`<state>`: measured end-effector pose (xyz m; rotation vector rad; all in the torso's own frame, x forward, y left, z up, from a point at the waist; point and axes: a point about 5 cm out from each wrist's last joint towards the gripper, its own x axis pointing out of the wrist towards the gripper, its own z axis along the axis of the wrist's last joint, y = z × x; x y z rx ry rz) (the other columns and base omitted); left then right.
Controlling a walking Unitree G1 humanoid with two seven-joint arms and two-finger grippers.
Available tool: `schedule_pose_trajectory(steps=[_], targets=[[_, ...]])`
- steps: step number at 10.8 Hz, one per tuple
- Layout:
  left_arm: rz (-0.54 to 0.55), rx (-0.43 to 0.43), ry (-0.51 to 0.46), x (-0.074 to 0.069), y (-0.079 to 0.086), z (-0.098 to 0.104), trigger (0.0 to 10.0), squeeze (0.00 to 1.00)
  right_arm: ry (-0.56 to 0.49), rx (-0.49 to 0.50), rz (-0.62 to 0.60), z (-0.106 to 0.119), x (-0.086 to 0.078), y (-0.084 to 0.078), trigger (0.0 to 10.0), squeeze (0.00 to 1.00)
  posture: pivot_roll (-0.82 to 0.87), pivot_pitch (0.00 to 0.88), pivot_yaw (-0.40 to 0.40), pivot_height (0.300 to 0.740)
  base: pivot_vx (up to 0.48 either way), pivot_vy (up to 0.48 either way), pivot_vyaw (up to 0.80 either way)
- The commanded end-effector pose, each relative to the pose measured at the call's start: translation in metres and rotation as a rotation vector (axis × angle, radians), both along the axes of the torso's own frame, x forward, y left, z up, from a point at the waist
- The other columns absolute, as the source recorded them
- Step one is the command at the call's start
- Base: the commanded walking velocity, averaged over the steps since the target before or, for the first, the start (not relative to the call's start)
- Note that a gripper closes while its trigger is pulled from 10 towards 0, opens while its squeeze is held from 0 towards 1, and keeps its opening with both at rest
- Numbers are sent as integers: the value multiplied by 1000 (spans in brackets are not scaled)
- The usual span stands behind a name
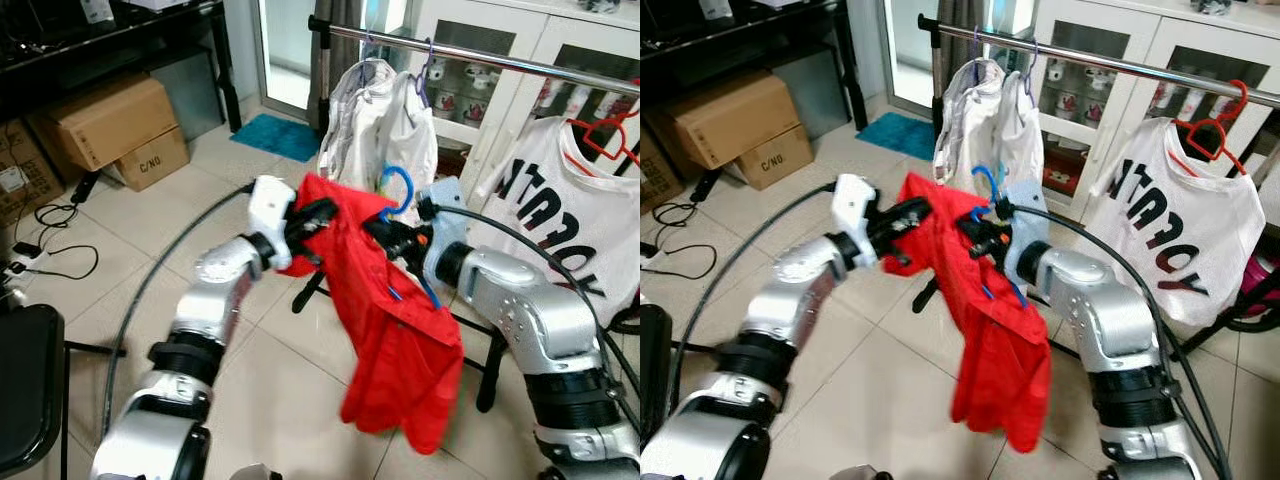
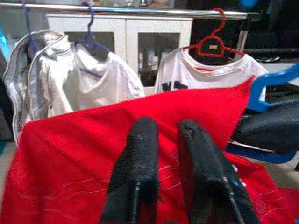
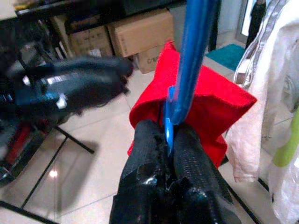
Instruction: Hang hanger
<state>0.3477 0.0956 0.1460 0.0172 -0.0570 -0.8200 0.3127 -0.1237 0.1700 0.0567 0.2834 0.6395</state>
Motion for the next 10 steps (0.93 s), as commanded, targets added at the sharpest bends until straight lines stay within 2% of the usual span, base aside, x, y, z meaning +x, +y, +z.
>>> schedule_pose_trajectory(steps=[1,3,4,5,6,7,8,10], targets=[[-18,28,-30,0,-3,4,10000,1000,-53,31,-4,14,4,0,10000,0,-164,0,18,740,0,0,0],[-48,156,-200,-4,-11,9,10000,1000,-54,48,-7,16,5,1,10000,0,-164,0,15,740,0,0,0],[-34,154,-277,-5,-13,14,10000,1000,-53,51,-4,16,5,2,10000,0,-164,0,15,740,0,0,0],[7,176,-319,-4,-11,16,10000,1000,-53,54,2,17,5,2,10000,0,-164,0,15,740,0,0,0],[29,209,-314,-1,-10,13,10000,1000,-55,56,13,17,4,3,10000,0,-163,0,12,740,0,0,0],[27,208,-320,0,-10,13,10000,714,-56,56,21,18,4,4,10000,0,-164,0,12,740,0,0,0],[17,202,-324,0,-11,13,10000,0,-58,57,26,18,4,5,10000,0,-164,0,12,740,0,0,0],[-120,122,-325,-7,-25,15,10000,0,-62,59,36,20,4,6,10000,0,-164,0,11,740,0,0,0]])
